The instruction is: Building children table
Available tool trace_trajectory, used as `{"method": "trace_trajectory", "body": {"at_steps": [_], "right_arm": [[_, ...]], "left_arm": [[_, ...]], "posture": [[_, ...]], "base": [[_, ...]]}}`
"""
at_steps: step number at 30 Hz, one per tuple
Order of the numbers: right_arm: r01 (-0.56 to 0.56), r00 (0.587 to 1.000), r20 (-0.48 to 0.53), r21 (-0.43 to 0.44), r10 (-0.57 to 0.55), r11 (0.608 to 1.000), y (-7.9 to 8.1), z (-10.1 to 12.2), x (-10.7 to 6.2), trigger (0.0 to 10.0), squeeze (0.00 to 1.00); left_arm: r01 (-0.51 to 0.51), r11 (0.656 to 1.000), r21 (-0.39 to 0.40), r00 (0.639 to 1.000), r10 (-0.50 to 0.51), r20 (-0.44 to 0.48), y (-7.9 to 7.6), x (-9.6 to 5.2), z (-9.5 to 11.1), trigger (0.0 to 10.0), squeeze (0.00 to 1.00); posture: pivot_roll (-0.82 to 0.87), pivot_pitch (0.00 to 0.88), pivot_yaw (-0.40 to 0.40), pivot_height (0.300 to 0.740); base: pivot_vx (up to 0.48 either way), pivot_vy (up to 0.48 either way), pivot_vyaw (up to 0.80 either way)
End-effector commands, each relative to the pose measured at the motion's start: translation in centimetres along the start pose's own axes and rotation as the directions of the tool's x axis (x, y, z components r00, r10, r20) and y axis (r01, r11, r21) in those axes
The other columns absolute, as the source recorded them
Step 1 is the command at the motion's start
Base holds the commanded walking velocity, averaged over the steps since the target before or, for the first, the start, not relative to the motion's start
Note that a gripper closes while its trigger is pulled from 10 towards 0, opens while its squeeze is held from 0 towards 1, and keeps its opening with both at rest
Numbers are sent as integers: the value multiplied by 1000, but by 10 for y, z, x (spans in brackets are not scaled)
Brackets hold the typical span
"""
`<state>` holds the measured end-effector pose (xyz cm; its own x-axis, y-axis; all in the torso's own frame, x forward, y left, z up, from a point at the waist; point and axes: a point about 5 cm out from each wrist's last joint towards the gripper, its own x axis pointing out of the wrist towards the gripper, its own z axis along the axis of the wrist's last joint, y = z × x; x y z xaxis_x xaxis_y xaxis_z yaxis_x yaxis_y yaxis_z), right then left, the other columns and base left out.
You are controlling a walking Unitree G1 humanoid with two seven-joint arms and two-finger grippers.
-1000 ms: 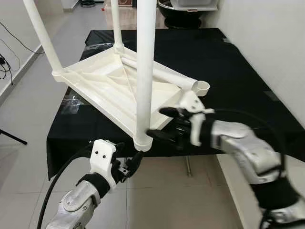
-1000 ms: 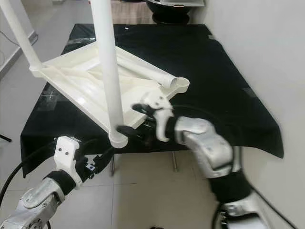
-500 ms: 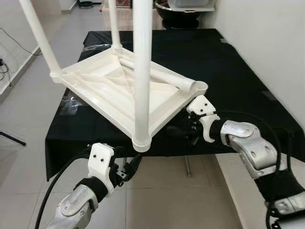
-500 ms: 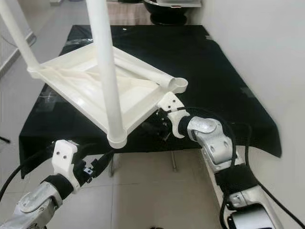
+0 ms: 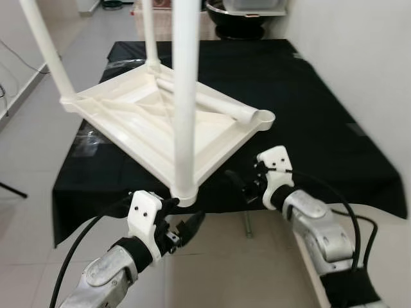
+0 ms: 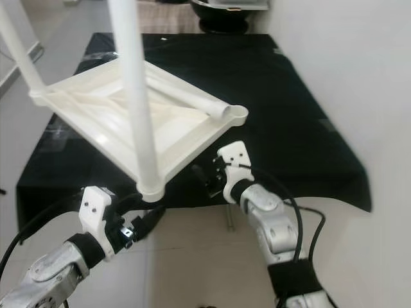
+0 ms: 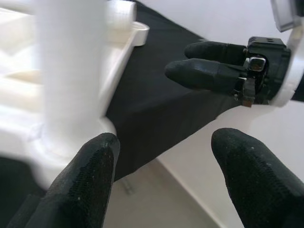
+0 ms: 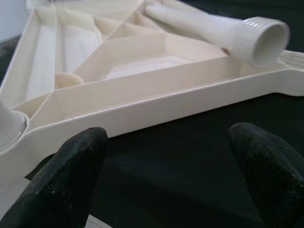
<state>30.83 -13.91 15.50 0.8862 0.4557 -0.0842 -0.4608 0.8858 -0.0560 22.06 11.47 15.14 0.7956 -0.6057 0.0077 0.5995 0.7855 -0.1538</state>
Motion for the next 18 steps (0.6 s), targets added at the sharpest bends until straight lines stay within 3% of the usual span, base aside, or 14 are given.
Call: {"method": "trace_trajectory", "body": {"at_steps": [1, 11, 18], "right_arm": [[-16, 1000, -11, -14, 16, 1000, 9, -7, -1, 10000, 0], [-67, 998, -23, -75, 66, 995, 16, -9, 3, 10000, 0], [-37, 999, -21, -72, 35, 997, 14, -10, 3, 10000, 0]], "left_arm": [[6, 999, -33, 999, -7, -33, -1, 1, -8, 10000, 0], [-13, 1000, -20, 999, 12, -41, 4, 7, -9, 10000, 0], [-68, 997, 28, 997, 69, -39, 12, 14, -6, 10000, 0]], "posture": [[1, 91, -40, 740], [-1, 82, -43, 740], [1, 79, -42, 740]], "base": [[0, -442, 800], [0, -428, 800], [0, 0, 800]]}}
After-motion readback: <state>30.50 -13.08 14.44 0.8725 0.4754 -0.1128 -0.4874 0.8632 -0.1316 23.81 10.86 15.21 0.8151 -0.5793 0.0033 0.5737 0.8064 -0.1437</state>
